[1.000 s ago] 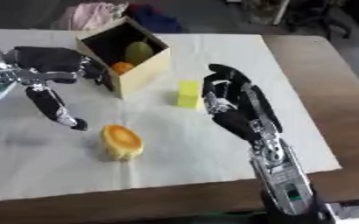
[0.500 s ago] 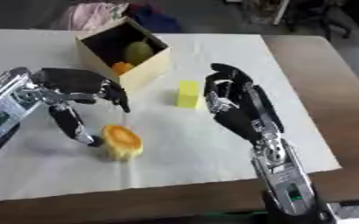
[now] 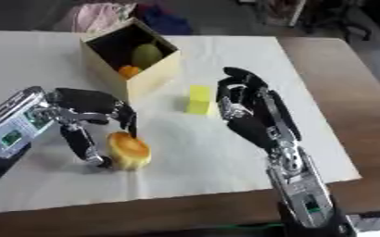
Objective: Pick up objects on the table and place them in the box.
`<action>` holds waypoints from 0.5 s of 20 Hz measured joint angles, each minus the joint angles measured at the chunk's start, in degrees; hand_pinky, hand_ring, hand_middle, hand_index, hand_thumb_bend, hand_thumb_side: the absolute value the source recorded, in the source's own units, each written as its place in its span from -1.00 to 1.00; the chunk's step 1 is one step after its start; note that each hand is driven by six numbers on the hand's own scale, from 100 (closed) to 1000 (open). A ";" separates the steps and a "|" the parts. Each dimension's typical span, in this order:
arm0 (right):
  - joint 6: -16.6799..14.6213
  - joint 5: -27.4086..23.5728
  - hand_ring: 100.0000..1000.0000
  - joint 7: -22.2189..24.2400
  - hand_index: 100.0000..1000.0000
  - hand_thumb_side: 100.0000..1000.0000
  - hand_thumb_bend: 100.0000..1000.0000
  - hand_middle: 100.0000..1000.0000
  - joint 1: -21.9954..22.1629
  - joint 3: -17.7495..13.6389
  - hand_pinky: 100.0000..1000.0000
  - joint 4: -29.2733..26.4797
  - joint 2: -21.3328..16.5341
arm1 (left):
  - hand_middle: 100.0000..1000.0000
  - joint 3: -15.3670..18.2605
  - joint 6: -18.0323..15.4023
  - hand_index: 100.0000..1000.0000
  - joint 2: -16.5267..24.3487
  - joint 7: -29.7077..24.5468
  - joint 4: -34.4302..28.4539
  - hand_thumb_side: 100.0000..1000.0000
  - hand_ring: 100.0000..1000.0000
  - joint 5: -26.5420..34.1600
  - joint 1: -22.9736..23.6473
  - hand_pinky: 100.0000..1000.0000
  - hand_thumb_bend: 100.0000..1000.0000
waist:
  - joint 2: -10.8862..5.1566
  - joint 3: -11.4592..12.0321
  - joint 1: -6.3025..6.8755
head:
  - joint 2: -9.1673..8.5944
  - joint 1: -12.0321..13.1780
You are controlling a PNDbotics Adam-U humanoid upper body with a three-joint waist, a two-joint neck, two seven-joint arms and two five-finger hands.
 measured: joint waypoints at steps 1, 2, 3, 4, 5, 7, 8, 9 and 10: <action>0.00 0.00 0.13 0.00 0.62 -0.43 -1.00 0.25 0.00 0.00 0.23 0.00 0.00 | -0.06 0.06 -0.17 0.16 0.00 0.17 0.00 -1.00 -0.06 -0.32 0.02 0.28 -0.29 | 0.00 0.01 0.00 | 0.00 0.00; 0.00 0.00 0.13 0.00 0.62 -0.43 -1.00 0.25 0.00 0.00 0.23 0.00 0.00 | -0.08 0.24 -0.39 0.13 -0.02 0.39 -0.02 -1.00 -0.08 -0.50 0.03 0.26 -0.32 | 0.00 0.03 0.00 | 0.00 -0.01; -0.01 0.00 0.13 0.01 0.62 -0.43 -1.00 0.25 0.00 0.00 0.23 0.00 0.00 | -0.11 0.39 -0.70 0.09 -0.02 0.70 -0.05 -1.00 -0.12 -0.61 0.03 0.23 -0.36 | 0.00 0.07 0.00 | 0.00 -0.03; -0.01 0.00 0.13 0.02 0.62 -0.43 -1.00 0.25 0.00 0.00 0.23 0.00 0.00 | -0.14 0.60 -1.03 0.06 -0.02 1.03 -0.14 -1.00 -0.15 -0.64 0.03 0.21 -0.40 | 0.00 0.08 0.00 | 0.00 -0.05; -0.01 0.00 0.13 0.02 0.62 -0.43 -1.00 0.25 0.00 0.00 0.23 0.00 0.00 | -0.16 0.78 -1.36 0.04 -0.02 1.36 -0.46 -1.00 -0.17 -0.60 0.03 0.20 -0.42 | 0.00 0.09 0.00 | 0.00 -0.09; -0.02 0.00 0.13 0.02 0.62 -0.42 -1.00 0.25 0.00 0.00 0.23 0.00 0.00 | -0.19 1.23 -1.84 0.00 0.08 1.84 -1.42 -1.00 -0.19 0.08 0.00 0.19 -0.46 | 0.00 0.12 0.00 | 0.00 -0.17; -0.02 0.00 0.13 0.03 0.62 -0.42 -1.00 0.25 0.00 0.00 0.23 0.00 0.00 | -0.20 1.42 -1.91 0.00 0.17 1.91 -2.05 -1.00 -0.20 0.87 -0.09 0.20 -0.48 | 0.00 0.13 0.00 | 0.00 -0.20; -0.02 0.00 0.13 0.03 0.62 -0.42 -1.00 0.25 0.00 0.00 0.24 0.00 0.00 | -0.20 1.66 -1.88 -0.01 0.39 1.88 -2.83 -1.00 -0.21 2.00 -0.27 0.20 -0.52 | 0.00 0.13 0.00 | 0.00 -0.22; -0.02 0.00 0.13 0.03 0.62 -0.43 -1.00 0.25 0.00 0.00 0.24 0.00 0.00 | -0.20 2.00 -1.68 -0.01 0.88 1.68 -3.69 -1.00 -0.21 3.31 -0.62 0.20 -0.73 | 0.00 0.13 0.00 | 0.00 -0.24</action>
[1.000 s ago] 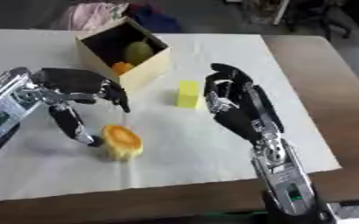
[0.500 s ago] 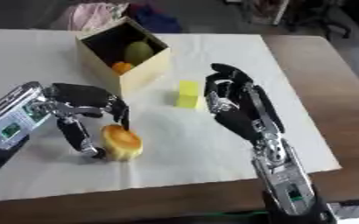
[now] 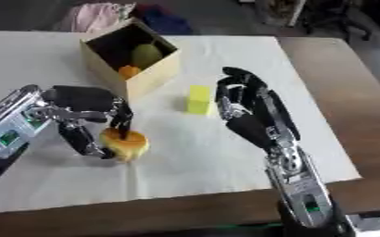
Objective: Pick up objects on the table and place them in the box.
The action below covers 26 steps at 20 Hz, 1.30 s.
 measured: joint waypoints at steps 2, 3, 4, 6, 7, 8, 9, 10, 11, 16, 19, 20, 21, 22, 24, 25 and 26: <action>0.00 0.00 0.13 0.00 0.62 -0.42 -1.00 0.25 0.02 0.00 0.24 0.00 0.00 | -0.19 1.32 0.88 0.01 1.49 -0.88 -2.19 -1.00 -0.20 3.29 -0.97 0.21 -0.52 | 0.00 0.06 0.00 | 0.00 -0.08; 0.00 0.00 0.13 0.00 0.62 -0.42 -1.00 0.25 0.02 0.00 0.24 0.00 0.00 | -0.19 2.34 1.47 0.01 2.31 -1.47 -2.98 -1.00 -0.20 4.65 -1.52 0.21 -0.52 | 0.00 0.12 0.02 | 0.01 -0.14; 0.00 0.00 0.13 0.00 0.62 -0.42 -1.00 0.25 0.03 0.00 0.24 0.00 0.00 | -0.18 3.43 2.02 0.02 3.05 -2.02 -3.44 -1.00 -0.19 5.68 -2.02 0.22 -0.48 | 0.00 0.16 0.02 | 0.01 -0.16; 0.00 0.00 0.13 0.00 0.62 -0.42 -1.00 0.25 0.04 0.00 0.24 0.00 0.00 | -0.15 6.15 2.79 0.05 4.04 -2.79 -3.02 -1.00 -0.16 6.21 -3.28 0.24 -0.50 | 0.00 0.31 0.02 | 0.01 -0.21; 0.00 0.00 0.13 0.01 0.62 -0.41 -1.00 0.25 0.05 0.01 0.24 0.00 0.00 | -0.12 7.55 2.83 0.07 4.17 -2.82 -2.04 -1.00 -0.15 5.79 -4.09 0.25 -0.49 | -0.02 0.33 0.02 | 0.01 -0.21; -0.01 -0.01 0.13 0.02 0.62 -0.42 -1.00 0.25 0.06 0.01 0.24 0.00 0.00 | -0.12 8.85 2.89 0.07 4.16 -2.44 -0.71 -1.00 -0.14 4.95 -4.93 0.25 -0.68 | -0.02 0.33 0.01 | 0.02 -0.21; -0.01 -0.01 0.13 0.03 0.62 -0.41 -1.00 0.25 0.07 0.02 0.24 0.00 0.00 | -0.12 10.20 3.03 0.08 3.87 -1.36 1.18 -1.00 -0.14 3.57 -5.83 0.26 -0.51 | -0.03 0.33 0.00 | 0.02 -0.21; -0.01 -0.02 0.13 0.04 0.62 -0.41 -1.00 0.25 0.07 0.04 0.24 0.00 0.00 | -0.09 11.25 3.12 0.10 3.32 0.02 3.15 -1.00 -0.12 2.07 -6.48 0.27 -0.51 | -0.03 0.32 0.00 | 0.03 -0.21; -0.03 -0.03 0.13 0.08 0.62 -0.41 -1.00 0.25 0.07 0.07 0.24 0.00 0.00 | -0.09 12.18 3.28 0.11 2.57 1.69 5.30 -1.00 -0.12 0.46 -7.11 0.27 -0.50 | -0.03 0.28 0.00 | 0.03 -0.19; -0.02 -0.20 0.13 0.61 0.62 -0.40 -1.00 0.26 0.08 0.69 0.24 0.00 0.07 | 0.02 15.68 3.58 0.22 -2.06 11.45 15.95 -1.00 -0.02 -9.09 -9.99 0.33 -0.49 | -0.03 -0.23 0.00 | 0.05 0.13; -0.04 -0.35 0.13 0.98 0.62 -0.40 -1.00 0.26 0.08 0.94 0.24 0.00 0.08 | 0.10 17.98 4.52 0.30 -4.83 17.80 21.67 -1.00 0.03 -15.02 -11.18 0.36 -0.50 | -0.03 -0.73 0.00 | 0.05 0.42; -0.02 -0.42 0.13 1.04 0.62 -0.40 -1.00 0.26 0.08 1.08 0.24 0.00 0.09 | 0.20 18.76 5.04 0.40 -5.60 19.81 23.34 -1.00 0.08 -16.66 -11.59 0.40 -0.48 | -0.03 -0.90 0.00 | 0.05 0.53; -0.03 -0.46 0.13 1.11 0.62 -0.40 -1.00 0.26 0.08 1.11 0.24 0.00 0.10 | 0.24 19.51 5.62 0.44 -6.29 21.78 24.80 -1.00 0.10 -18.17 -11.90 0.41 -0.47 | -0.03 -1.05 0.00 | 0.05 0.61; -0.04 -0.48 0.13 1.23 0.62 -0.40 -1.00 0.26 0.08 1.16 0.24 0.00 0.11 | 0.32 20.17 6.17 0.60 -6.84 23.62 26.06 -0.91 0.13 -19.40 -12.15 0.44 -0.42 | -0.03 -1.13 0.00 | 0.05 0.67; -0.08 -0.50 0.13 1.40 0.62 -0.40 -1.00 0.26 0.08 1.41 0.24 0.00 0.13 | 0.42 21.28 7.29 0.69 -7.46 27.12 27.80 -0.79 0.17 -21.40 -12.38 0.46 -0.32 | -0.03 -1.22 0.00 | 0.05 0.78; -0.05 -0.50 0.13 1.48 0.62 -0.40 -1.00 0.26 0.08 1.44 0.24 0.00 0.15 | 0.46 21.72 7.85 0.72 -7.54 28.77 28.39 -0.65 0.20 -22.22 -12.56 0.47 -0.28 | -0.03 -1.23 0.00 | 0.05 0.78; -0.03 -0.51 0.13 1.52 0.62 -0.40 -1.00 0.26 0.07 1.45 0.24 0.00 0.16 | 0.52 22.13 8.43 0.77 -7.57 30.35 28.82 -0.45 0.24 -22.87 -12.68 0.50 -0.14 | -0.03 -1.23 0.00 | 0.05 0.78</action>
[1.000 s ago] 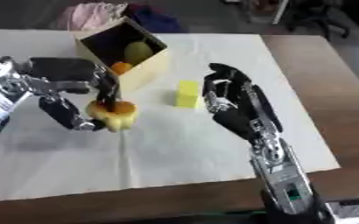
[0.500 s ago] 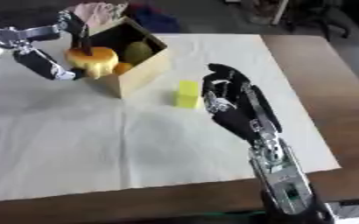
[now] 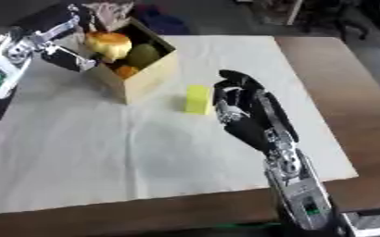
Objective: Pick up objects on the table and place them in the box.
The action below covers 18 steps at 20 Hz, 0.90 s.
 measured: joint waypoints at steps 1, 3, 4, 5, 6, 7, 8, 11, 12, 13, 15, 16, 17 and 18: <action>-0.01 -0.01 0.13 0.04 0.62 -0.40 -1.00 0.26 -0.01 0.02 0.24 0.00 0.01 | 0.55 0.38 0.57 0.79 -0.01 1.44 0.38 -0.39 0.25 -0.51 -0.01 0.51 -0.10 | 0.00 0.00 0.00 | 0.00 -0.01; -0.11 -0.02 0.13 0.19 0.62 -0.40 -1.00 0.26 -0.03 0.16 0.24 0.00 0.02 | 0.58 0.93 1.47 0.79 0.01 3.77 0.80 -0.32 0.27 -0.96 -0.01 0.53 -0.08 | 0.00 0.04 0.00 | 0.00 -0.06; -0.15 -0.02 0.13 0.26 0.62 -0.40 -1.00 0.26 -0.04 0.27 0.24 0.00 0.02 | 0.56 1.19 1.77 0.76 0.08 4.64 0.82 -0.32 0.25 -0.82 0.03 0.53 -0.14 | 0.00 0.09 0.00 | -0.01 -0.19; -0.15 -0.02 0.13 0.33 0.62 -0.41 -1.00 0.26 -0.07 0.31 0.24 0.00 0.02 | 0.53 1.46 2.04 0.74 0.29 5.34 0.78 -0.30 0.24 -0.21 0.13 0.53 -0.19 | 0.01 0.20 0.00 | -0.01 -0.35; -0.12 -0.02 0.13 0.36 0.62 -0.42 -1.00 0.26 -0.14 0.31 0.24 0.00 0.02 | 0.49 1.69 2.32 0.69 0.60 5.88 0.52 -0.28 0.20 0.99 0.39 0.53 -0.25 | 0.01 0.36 0.00 | -0.01 -0.50; -0.10 0.02 0.13 0.38 0.62 -0.42 -1.00 0.26 -0.41 0.31 0.24 0.00 -0.08 | 0.48 1.89 2.54 0.67 1.13 6.22 -0.03 -0.28 0.19 2.71 0.82 0.54 -0.29 | 0.02 0.49 0.00 | -0.02 -0.64; -0.08 0.09 0.13 0.41 0.62 -0.43 -1.00 0.26 -0.82 0.31 0.25 0.00 -0.23 | 0.45 1.94 2.71 0.65 1.76 6.41 -0.99 -0.28 0.17 5.07 1.36 0.54 -0.33 | 0.03 0.71 0.00 | -0.02 -0.88; 0.14 0.71 0.15 0.92 0.65 -0.45 -1.00 0.28 -2.67 0.38 0.26 0.07 -2.12 | 0.39 1.96 3.38 0.60 4.73 5.89 -6.07 -0.34 0.14 14.37 3.60 0.53 -0.45 | 0.03 1.46 0.00 | -0.03 -1.64; 0.24 1.15 0.16 1.32 0.66 -0.44 -1.00 0.30 -3.65 0.58 0.27 0.35 -3.25 | 0.37 1.94 3.85 0.58 5.90 5.43 -8.26 -0.34 0.12 17.81 4.55 0.53 -0.49 | 0.03 1.79 0.00 | -0.03 -1.92; 0.30 1.82 0.17 1.98 0.69 -0.43 -1.00 0.32 -4.79 0.89 0.28 0.76 -4.48 | 0.36 1.94 4.46 0.57 7.10 4.88 -10.66 -0.35 0.11 21.34 5.59 0.53 -0.54 | 0.03 2.17 0.00 | -0.03 -2.19; 0.11 3.80 0.24 4.48 0.75 -0.40 -1.00 0.40 -7.36 1.81 0.31 2.08 -7.19 | 0.32 2.01 6.12 0.54 9.60 3.61 -15.83 -0.34 0.09 28.74 8.28 0.52 -0.62 | 0.03 2.91 0.00 | -0.04 -2.76; -0.10 5.06 0.31 6.17 0.76 -0.38 -1.00 0.44 -8.68 2.31 0.35 2.91 -8.47 | 0.30 2.20 7.02 0.52 10.73 2.98 -18.45 -0.34 0.07 32.40 9.85 0.52 -0.65 | 0.02 3.18 0.00 | -0.05 -3.01; -0.38 6.46 0.37 8.03 0.77 -0.37 -0.94 0.48 -9.94 2.79 0.38 3.83 -9.66 | 0.27 2.48 7.94 0.51 11.83 2.46 -21.08 -0.33 0.06 35.97 11.57 0.51 -0.67 | 0.00 3.43 0.00 | -0.07 -3.26; -0.66 7.96 0.46 9.95 0.79 -0.34 -0.85 0.54 -11.14 3.25 0.43 4.92 -10.83 | 0.26 2.92 8.86 0.49 12.82 2.08 -23.72 -0.32 0.05 39.45 13.47 0.51 -0.70 | -0.01 3.70 0.00 | -0.10 -3.55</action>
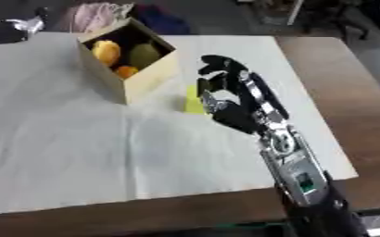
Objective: Pick up objects on the table and place them in the box.
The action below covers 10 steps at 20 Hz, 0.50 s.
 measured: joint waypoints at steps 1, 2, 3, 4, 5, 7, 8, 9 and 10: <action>-0.27 1.44 0.51 1.91 0.81 -0.32 -0.80 0.58 -1.14 0.45 0.47 1.18 -1.02 | 0.25 0.50 0.89 0.48 0.90 -0.22 -2.52 -0.31 0.04 3.26 2.00 0.51 -0.72 | 0.00 0.29 0.00 | -0.03 -0.27; -0.59 2.91 0.55 3.81 0.82 -0.31 -0.74 0.61 -2.27 0.89 0.50 2.39 -1.96 | 0.24 1.09 1.71 0.48 1.76 -0.30 -5.03 -0.30 0.04 6.23 4.07 0.51 -0.72 | 0.00 0.59 0.00 | -0.06 -0.55; -0.92 4.36 0.59 5.63 0.84 -0.31 -0.68 0.64 -3.34 1.28 0.53 3.63 -2.84 | 0.24 1.72 2.45 0.48 2.59 -0.28 -7.48 -0.29 0.04 8.80 6.17 0.51 -0.73 | 0.00 0.92 0.00 | -0.14 -0.86; -1.28 5.80 0.62 7.40 0.84 -0.31 -0.63 0.66 -4.40 1.61 0.55 4.89 -3.63 | 0.24 2.37 3.10 0.48 3.26 -0.21 -9.79 -0.28 0.04 11.01 8.22 0.51 -0.74 | 0.00 1.25 0.00 | -0.25 -1.17; -1.65 7.23 0.64 9.06 0.86 -0.31 -0.57 0.67 -5.39 1.89 0.57 6.11 -4.32 | 0.24 3.02 3.67 0.48 3.82 -0.10 -11.94 -0.26 0.04 12.77 10.17 0.51 -0.75 | 0.00 1.57 0.00 | -0.32 -1.49; -2.41 9.78 0.67 11.96 0.86 -0.29 -0.50 0.68 -7.22 2.31 0.60 8.62 -5.41 | 0.23 4.28 4.60 0.48 4.59 0.06 -15.65 -0.24 0.04 15.26 13.55 0.51 -0.76 | 0.00 2.10 0.00 | -0.46 -2.01; -2.75 11.00 0.68 13.18 0.87 -0.30 -0.46 0.70 -8.13 2.45 0.61 9.96 -5.82 | 0.23 4.91 4.93 0.48 4.72 0.13 -17.25 -0.24 0.04 16.08 15.04 0.51 -0.76 | 0.00 2.32 0.00 | -0.48 -2.27; -3.08 12.30 0.70 14.20 0.88 -0.30 -0.42 0.70 -9.03 2.58 0.63 11.34 -6.21 | 0.23 5.49 5.23 0.48 4.76 0.19 -18.64 -0.23 0.04 16.70 16.48 0.51 -0.77 | 0.00 2.53 0.00 | -0.49 -2.53; -3.43 13.64 0.71 15.02 0.88 -0.30 -0.41 0.71 -9.92 2.71 0.64 12.73 -6.47 | 0.23 6.09 5.44 0.47 4.76 0.28 -19.87 -0.22 0.03 17.20 17.81 0.51 -0.77 | 0.00 2.73 0.00 | -0.50 -2.74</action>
